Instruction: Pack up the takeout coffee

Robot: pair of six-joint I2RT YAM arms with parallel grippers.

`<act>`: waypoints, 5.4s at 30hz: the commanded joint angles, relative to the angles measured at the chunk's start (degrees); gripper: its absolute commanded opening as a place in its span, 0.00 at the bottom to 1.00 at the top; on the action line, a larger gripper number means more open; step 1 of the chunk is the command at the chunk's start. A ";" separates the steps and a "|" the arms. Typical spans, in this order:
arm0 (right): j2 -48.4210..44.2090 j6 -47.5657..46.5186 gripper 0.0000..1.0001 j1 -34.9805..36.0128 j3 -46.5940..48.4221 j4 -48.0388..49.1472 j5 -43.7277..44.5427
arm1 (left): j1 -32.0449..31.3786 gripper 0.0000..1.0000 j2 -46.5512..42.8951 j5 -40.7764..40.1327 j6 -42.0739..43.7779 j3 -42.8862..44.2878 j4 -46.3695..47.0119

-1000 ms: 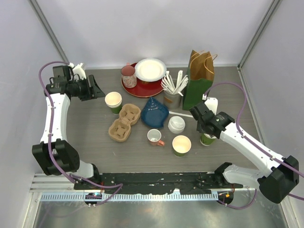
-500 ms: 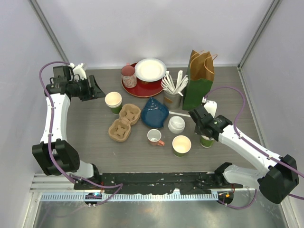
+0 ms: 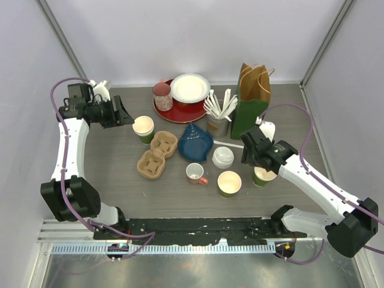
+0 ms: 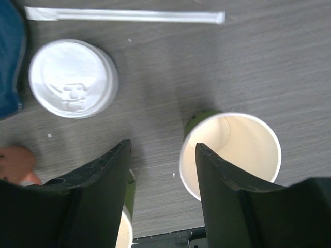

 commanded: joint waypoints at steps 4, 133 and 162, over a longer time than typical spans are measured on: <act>-1.43 -10.86 0.77 1.15 10.98 2.69 -4.14 | -1.12 0.63 -1.28 1.98 1.08 2.38 -1.05; 25.90 3.53 0.01 35.00 32.26 -26.12 9.73 | -1.65 0.63 -5.15 6.37 2.93 0.54 -2.01; 28.01 0.46 0.03 35.00 24.26 -19.18 5.87 | -1.65 0.63 -3.83 6.19 3.98 0.72 -2.63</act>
